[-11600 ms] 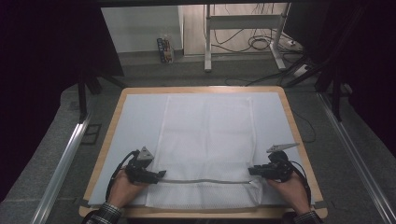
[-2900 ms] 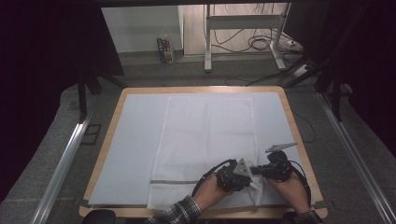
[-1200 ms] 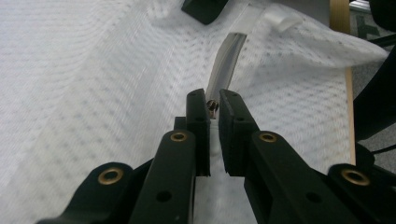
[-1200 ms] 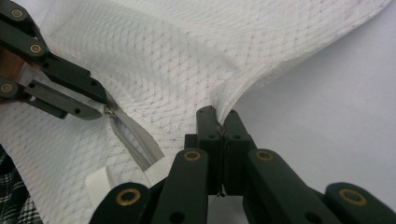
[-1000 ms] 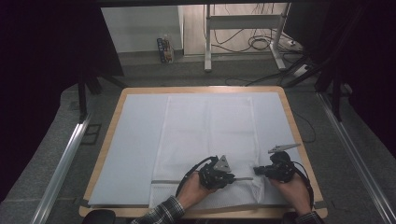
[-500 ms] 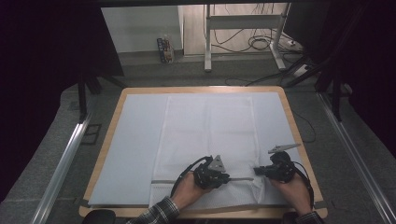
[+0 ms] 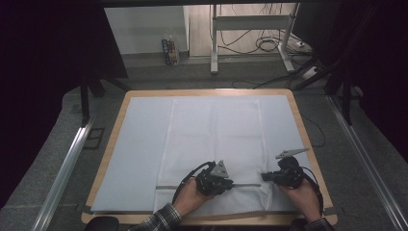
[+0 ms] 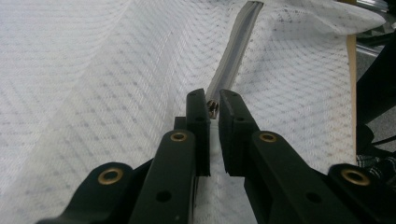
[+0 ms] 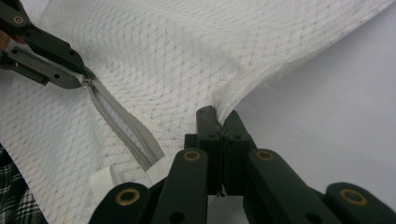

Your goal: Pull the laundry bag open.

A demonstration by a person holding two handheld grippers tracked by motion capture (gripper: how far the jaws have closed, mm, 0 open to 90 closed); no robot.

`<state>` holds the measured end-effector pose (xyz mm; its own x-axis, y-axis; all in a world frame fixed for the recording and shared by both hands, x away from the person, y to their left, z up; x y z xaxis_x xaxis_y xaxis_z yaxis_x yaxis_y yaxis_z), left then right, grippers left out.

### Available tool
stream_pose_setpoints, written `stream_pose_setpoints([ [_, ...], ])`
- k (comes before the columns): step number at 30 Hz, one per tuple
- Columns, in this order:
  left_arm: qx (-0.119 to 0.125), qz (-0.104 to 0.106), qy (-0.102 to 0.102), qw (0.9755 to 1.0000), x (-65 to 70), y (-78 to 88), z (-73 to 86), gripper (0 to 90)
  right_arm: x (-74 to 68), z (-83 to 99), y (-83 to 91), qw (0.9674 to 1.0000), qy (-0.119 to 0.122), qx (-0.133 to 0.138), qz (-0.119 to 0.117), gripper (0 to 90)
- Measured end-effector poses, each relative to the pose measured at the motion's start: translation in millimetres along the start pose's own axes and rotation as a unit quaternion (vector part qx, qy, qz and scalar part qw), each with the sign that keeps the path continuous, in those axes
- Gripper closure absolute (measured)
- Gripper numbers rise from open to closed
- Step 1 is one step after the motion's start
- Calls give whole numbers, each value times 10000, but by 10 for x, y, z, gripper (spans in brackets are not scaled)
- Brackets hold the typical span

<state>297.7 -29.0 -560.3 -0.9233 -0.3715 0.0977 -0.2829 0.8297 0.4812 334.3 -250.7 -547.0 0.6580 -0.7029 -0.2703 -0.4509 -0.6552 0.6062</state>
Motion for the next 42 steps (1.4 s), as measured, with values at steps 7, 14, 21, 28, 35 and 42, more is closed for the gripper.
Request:
stream_pose_setpoints([
  [7, 30, 7, 40, 10000, -12, 43, 34, 840, -8, 8, -13, 10000, -1, -42, -46, 875],
  [14, 17, -12, 132, 9999, -53, 115, 99, 840, -3, 17, -21, 10000, -36, -57, -31, 876],
  [21, 86, 8, 187, 9998, -68, 169, 108, 839, -9, 17, -25, 10000, -24, -63, -43, 876],
  [28, 120, -16, 251, 9996, -88, 233, 138, 839, 0, 19, -20, 10000, -63, -55, -41, 876],
  [35, 150, -11, 259, 9996, -100, 286, 149, 839, -8, 18, -26, 9999, -71, -59, -52, 876],
  [42, 117, -51, 277, 9995, -122, 341, 194, 839, -2, 20, -26, 9999, -73, -67, -25, 876],
])
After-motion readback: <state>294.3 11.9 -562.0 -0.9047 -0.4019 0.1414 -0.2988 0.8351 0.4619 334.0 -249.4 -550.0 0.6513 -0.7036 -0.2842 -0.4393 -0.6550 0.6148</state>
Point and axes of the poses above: each handheld gripper's, and its own axes: y roughly backward along the jaws, z roughly out of its underside, x roughly to its right, the point moved 5 cm from there along -y, roughly forward along the jaws, and after that the axes turned 15 degrees about x, right-handed, at the moved point
